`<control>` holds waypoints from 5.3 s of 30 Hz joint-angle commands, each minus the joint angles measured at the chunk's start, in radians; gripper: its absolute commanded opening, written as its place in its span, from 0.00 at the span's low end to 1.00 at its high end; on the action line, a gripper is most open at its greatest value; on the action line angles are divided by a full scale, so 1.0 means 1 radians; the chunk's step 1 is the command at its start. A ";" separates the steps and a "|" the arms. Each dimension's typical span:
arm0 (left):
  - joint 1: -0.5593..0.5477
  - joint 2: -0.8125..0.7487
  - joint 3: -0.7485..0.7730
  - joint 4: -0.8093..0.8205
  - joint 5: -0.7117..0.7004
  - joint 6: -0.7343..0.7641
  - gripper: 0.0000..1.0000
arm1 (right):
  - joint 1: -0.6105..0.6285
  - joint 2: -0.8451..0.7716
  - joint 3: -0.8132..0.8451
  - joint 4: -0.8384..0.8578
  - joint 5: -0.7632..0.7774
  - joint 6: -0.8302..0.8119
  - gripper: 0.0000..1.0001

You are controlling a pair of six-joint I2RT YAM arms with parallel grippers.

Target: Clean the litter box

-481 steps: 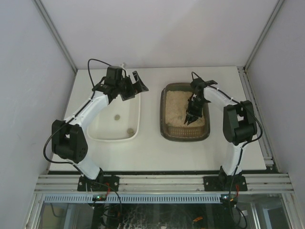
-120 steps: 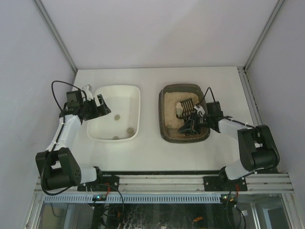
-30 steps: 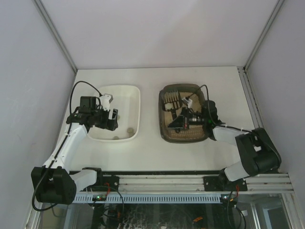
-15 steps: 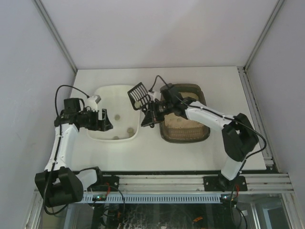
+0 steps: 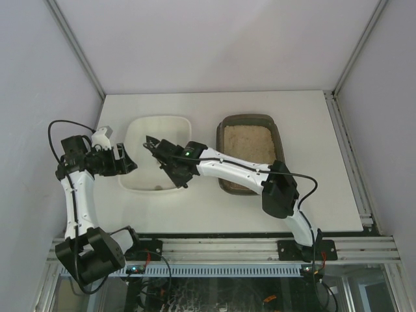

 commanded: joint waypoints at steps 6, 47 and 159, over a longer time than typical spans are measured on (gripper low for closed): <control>0.005 -0.024 0.018 0.045 -0.014 -0.016 0.82 | 0.025 -0.018 0.050 -0.036 0.240 -0.113 0.00; -0.644 0.526 0.598 0.178 -0.291 -0.313 0.90 | -0.708 -0.580 -0.481 -0.477 -0.536 0.227 0.00; -0.527 0.137 0.231 -0.092 -0.258 0.109 0.81 | -0.937 -0.506 -1.792 2.470 -1.142 1.050 0.00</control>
